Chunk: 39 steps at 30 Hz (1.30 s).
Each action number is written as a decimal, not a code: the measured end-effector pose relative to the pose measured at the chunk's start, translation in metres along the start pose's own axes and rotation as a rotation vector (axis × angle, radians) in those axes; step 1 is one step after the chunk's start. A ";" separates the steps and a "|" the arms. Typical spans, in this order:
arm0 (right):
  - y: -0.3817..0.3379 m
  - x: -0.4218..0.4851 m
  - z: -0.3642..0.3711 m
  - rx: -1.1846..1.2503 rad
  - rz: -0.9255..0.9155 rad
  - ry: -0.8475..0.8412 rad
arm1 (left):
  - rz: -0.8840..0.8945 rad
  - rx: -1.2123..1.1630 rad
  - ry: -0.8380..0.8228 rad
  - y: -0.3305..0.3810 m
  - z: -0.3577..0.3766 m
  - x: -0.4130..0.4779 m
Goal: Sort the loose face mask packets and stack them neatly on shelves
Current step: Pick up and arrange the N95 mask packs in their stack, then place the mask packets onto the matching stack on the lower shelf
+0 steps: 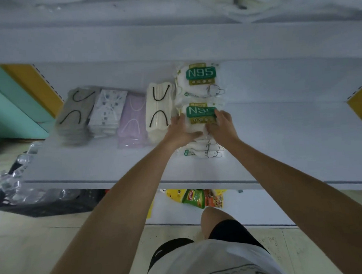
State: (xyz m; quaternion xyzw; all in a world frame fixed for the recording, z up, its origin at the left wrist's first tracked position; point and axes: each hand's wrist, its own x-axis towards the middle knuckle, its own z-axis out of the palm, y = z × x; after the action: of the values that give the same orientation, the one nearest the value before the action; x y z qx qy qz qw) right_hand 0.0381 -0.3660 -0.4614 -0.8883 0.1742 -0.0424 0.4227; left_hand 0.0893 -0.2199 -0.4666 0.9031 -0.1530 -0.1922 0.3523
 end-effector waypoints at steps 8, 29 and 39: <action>0.013 0.006 -0.006 -0.178 0.085 -0.089 | 0.015 0.115 0.090 0.003 0.011 -0.001; -0.103 -0.175 -0.079 -0.600 -0.553 -0.209 | 0.481 0.575 0.116 0.023 -0.142 -0.188; -0.190 -0.194 -0.169 -0.486 -1.168 0.226 | 0.897 0.647 0.586 0.128 -0.214 -0.251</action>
State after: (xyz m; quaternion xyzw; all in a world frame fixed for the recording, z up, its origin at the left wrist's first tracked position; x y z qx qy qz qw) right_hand -0.1295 -0.3124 -0.1943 -0.8974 -0.2901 -0.3184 0.0955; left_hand -0.0522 -0.0834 -0.1720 0.8270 -0.4646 0.2863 0.1350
